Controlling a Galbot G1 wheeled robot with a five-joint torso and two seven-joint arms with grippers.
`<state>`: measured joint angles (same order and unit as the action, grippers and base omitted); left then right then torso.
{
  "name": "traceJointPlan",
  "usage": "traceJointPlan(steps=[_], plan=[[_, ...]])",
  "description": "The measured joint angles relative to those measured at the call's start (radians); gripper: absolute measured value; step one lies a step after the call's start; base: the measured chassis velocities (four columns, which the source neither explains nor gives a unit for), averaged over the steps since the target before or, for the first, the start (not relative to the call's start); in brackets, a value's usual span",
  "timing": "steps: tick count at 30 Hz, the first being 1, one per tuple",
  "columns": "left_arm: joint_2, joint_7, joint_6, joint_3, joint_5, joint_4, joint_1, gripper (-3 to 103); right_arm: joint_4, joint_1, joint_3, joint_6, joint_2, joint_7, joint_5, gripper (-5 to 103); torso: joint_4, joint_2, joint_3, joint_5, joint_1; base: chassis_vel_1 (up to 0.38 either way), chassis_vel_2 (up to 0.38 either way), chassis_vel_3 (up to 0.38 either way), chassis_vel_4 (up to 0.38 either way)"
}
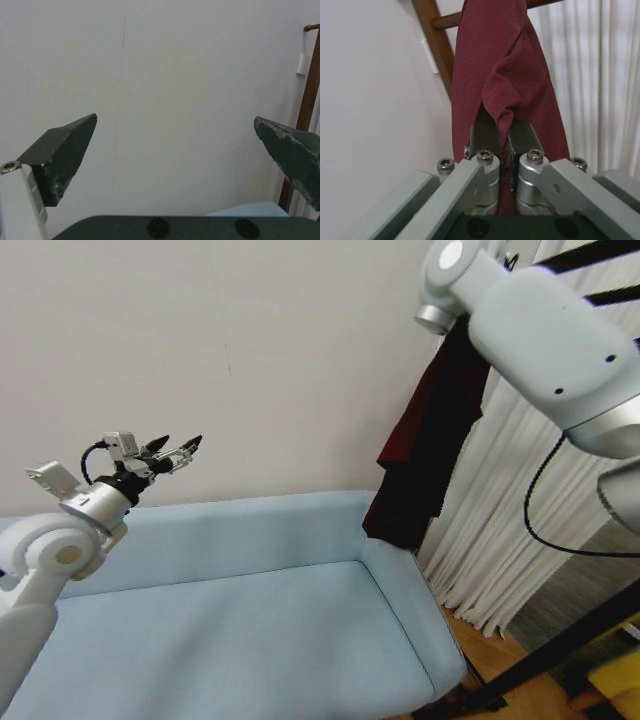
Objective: Pick up the clothes from the sofa and hang them on the clothes hanger.
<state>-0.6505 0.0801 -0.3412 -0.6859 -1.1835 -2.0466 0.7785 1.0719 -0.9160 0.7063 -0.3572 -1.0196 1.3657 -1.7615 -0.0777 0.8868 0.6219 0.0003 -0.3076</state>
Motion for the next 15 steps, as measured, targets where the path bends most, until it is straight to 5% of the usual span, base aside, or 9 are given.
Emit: traceJointPlan(steps=[15], plan=[[-0.079,-0.008,-0.031,0.029,0.015,0.009,0.018,100,-0.165,0.043,-0.011,-0.027,0.047,-0.112,0.149,2,-0.0002,0.000,0.000,-0.0002,0.000,0.000,0.000,0.000,0.000]])
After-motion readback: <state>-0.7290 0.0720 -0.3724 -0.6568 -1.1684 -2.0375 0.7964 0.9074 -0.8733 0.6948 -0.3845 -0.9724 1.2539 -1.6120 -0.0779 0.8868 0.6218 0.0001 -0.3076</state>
